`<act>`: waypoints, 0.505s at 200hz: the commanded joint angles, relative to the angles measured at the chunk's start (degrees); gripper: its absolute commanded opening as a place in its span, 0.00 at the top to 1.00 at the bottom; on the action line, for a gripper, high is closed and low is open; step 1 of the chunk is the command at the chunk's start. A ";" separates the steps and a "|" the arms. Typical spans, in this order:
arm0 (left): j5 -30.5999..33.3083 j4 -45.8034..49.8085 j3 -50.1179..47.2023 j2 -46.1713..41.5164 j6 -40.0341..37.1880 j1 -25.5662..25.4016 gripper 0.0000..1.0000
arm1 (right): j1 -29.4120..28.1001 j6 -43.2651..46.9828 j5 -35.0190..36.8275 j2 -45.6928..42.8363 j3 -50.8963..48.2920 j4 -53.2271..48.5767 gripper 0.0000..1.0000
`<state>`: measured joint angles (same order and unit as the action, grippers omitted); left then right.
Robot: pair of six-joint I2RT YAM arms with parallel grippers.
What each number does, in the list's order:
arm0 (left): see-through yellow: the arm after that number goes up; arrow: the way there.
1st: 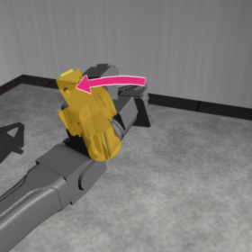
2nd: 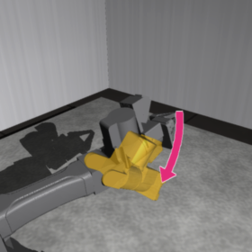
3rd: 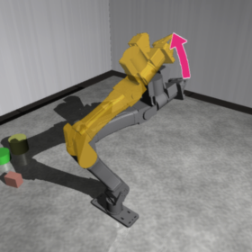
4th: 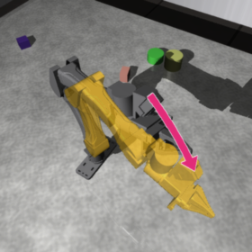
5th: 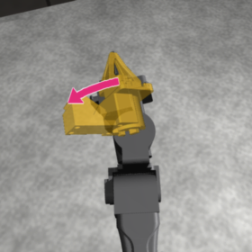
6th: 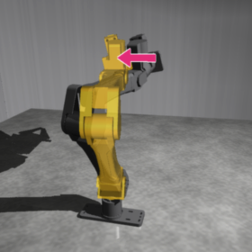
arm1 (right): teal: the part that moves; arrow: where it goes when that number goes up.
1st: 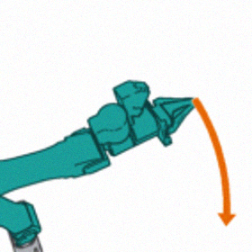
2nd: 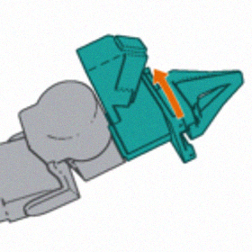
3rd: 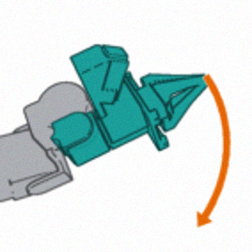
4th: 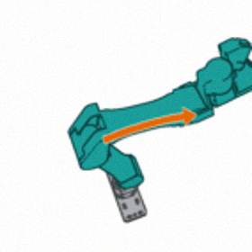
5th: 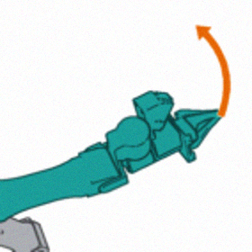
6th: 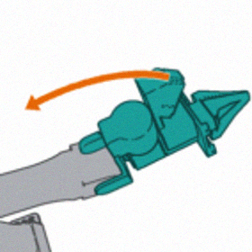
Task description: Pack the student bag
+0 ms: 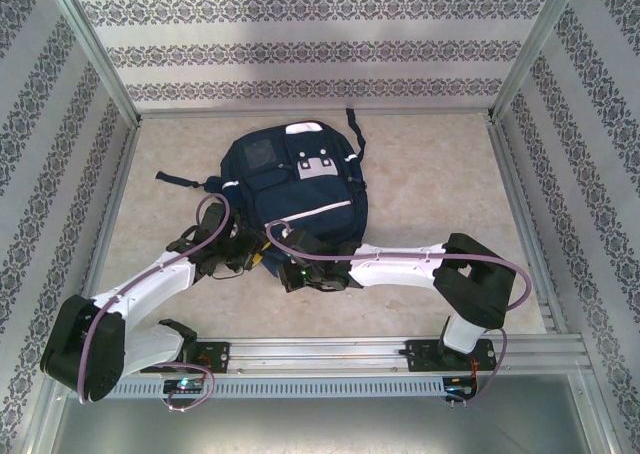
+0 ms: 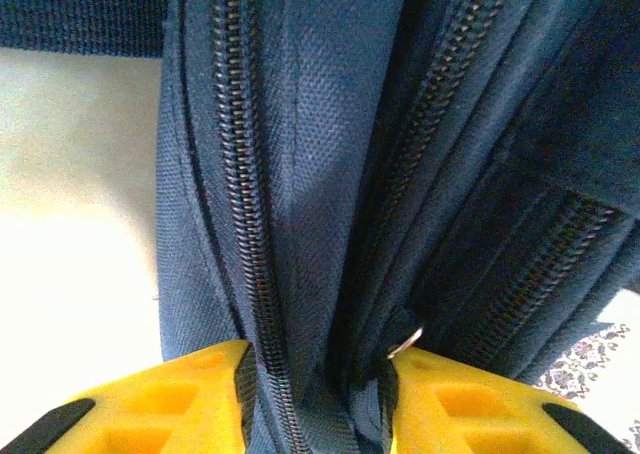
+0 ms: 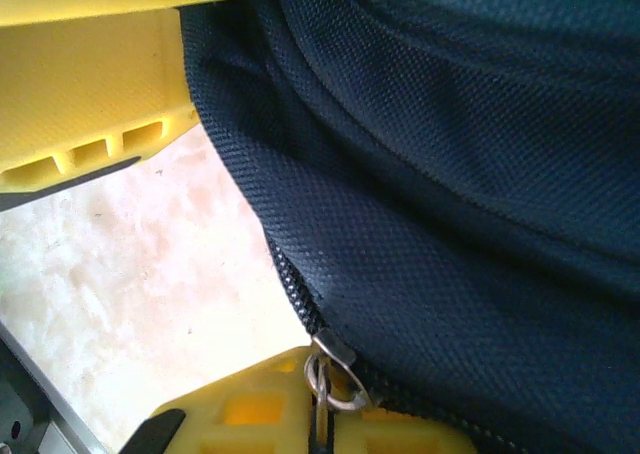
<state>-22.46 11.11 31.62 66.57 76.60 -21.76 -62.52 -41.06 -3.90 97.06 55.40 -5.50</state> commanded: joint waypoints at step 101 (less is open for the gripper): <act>5.06 4.32 2.30 -0.43 -2.80 0.33 1.00 | -0.76 2.23 7.32 -4.07 -2.91 -6.53 1.00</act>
<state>-21.54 11.25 32.14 67.55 75.77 -21.76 -62.94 -40.58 -1.23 96.27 54.52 -6.59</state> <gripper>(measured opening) 0.056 0.099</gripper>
